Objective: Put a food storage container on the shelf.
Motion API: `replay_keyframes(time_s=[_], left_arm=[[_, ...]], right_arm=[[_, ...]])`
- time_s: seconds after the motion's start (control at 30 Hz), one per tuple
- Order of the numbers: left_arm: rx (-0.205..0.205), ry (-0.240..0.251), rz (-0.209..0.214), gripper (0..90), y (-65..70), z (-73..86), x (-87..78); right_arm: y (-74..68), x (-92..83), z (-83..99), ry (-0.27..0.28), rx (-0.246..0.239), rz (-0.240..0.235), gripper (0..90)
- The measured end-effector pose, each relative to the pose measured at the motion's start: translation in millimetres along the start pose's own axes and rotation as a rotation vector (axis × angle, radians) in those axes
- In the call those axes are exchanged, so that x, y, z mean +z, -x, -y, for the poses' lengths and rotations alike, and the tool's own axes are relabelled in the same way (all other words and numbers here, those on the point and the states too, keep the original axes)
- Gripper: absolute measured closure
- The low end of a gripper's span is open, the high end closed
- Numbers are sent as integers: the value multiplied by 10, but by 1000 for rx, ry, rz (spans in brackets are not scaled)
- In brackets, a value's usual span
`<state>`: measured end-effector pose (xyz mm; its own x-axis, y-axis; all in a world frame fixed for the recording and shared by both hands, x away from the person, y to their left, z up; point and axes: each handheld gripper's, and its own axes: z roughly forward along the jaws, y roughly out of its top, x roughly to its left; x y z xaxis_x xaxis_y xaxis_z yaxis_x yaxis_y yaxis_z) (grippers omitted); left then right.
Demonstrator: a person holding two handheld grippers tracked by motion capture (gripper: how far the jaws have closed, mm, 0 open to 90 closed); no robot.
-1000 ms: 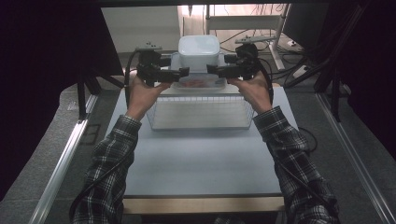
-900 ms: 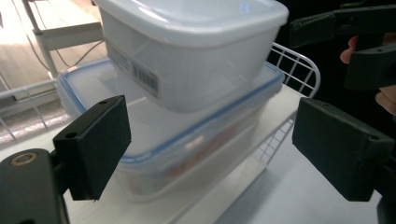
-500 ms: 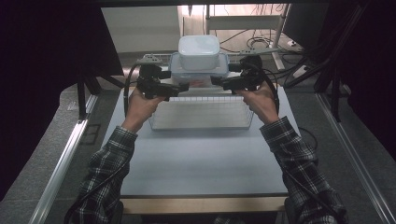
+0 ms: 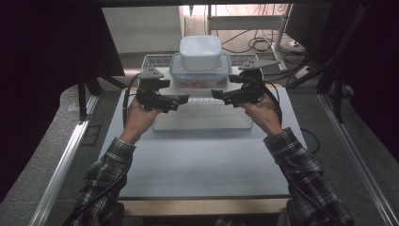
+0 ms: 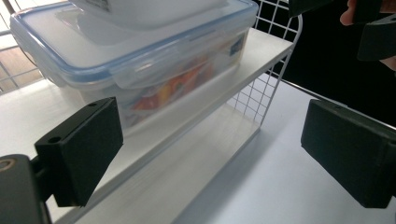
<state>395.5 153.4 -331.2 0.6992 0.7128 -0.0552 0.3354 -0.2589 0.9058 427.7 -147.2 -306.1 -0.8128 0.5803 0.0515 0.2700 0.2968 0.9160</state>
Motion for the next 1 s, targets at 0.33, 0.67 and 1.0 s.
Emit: replay_keyframes(time_s=[0.33, 0.67, 1.0], left_arm=[[11, -7, 13, 67, 72, 131, -26], [24, -17, 14, 66, 124, 294, -43], [15, -53, 15, 62, 138, 465, -36]], right_arm=[[-31, 0, 152, -10, 15, -20, 56], [-36, -46, 311, -14, 20, -23, 52], [-68, -63, 456, -34, 0, -21, 41]])
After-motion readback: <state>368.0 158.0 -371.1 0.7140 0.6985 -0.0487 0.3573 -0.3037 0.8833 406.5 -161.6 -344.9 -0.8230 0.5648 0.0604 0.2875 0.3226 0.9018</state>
